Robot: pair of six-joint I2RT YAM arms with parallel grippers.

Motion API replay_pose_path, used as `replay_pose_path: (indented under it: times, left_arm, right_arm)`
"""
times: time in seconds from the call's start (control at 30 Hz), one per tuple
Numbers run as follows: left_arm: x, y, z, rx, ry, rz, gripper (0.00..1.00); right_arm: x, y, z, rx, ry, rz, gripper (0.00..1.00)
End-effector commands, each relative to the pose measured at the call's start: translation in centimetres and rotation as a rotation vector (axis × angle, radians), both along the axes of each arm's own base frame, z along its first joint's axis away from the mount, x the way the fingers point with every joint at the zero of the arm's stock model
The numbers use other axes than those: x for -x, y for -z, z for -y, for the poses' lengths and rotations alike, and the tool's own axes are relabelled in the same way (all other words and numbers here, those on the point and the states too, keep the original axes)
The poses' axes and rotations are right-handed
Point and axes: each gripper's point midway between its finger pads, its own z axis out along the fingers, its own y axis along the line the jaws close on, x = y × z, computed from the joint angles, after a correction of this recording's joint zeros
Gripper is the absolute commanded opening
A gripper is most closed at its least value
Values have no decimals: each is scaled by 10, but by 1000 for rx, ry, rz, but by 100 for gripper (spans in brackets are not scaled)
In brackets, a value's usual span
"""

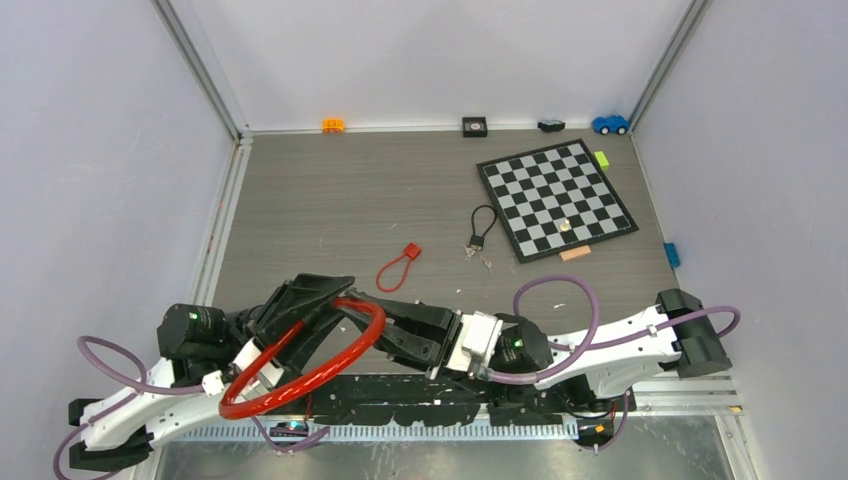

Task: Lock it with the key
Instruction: Lock the lock.

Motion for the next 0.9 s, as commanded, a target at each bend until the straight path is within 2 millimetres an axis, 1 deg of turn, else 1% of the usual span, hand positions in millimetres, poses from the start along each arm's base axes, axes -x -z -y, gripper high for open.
replay_pose_path:
  times: [0.0, 0.13, 0.33, 0.47, 0.57, 0.7, 0.87]
  left_arm:
    - [14, -28, -11, 84, 46, 51, 0]
    - [15, -30, -11, 93, 51, 52, 0]
    - [16, -32, -13, 104, 61, 43, 0]
    - [13, -35, -16, 128, 65, -12, 0]
    - [3, -41, -23, 173, 55, -117, 0]
    - [-14, -50, -35, 261, 38, -292, 0]
    - [-20, -48, -38, 323, 45, -342, 0]
  right_arm:
    - [-21, 57, -31, 184, 78, -104, 1]
    - [-28, 79, -41, 202, 94, -143, 1]
    - [-35, 102, -56, 242, 87, -183, 1]
    - [-36, 108, -60, 278, 93, -176, 1]
    - [-37, 105, -55, 276, 106, -168, 2]
    - [-37, 98, -47, 281, 115, -145, 16]
    - [-34, 91, -38, 280, 100, -117, 30]
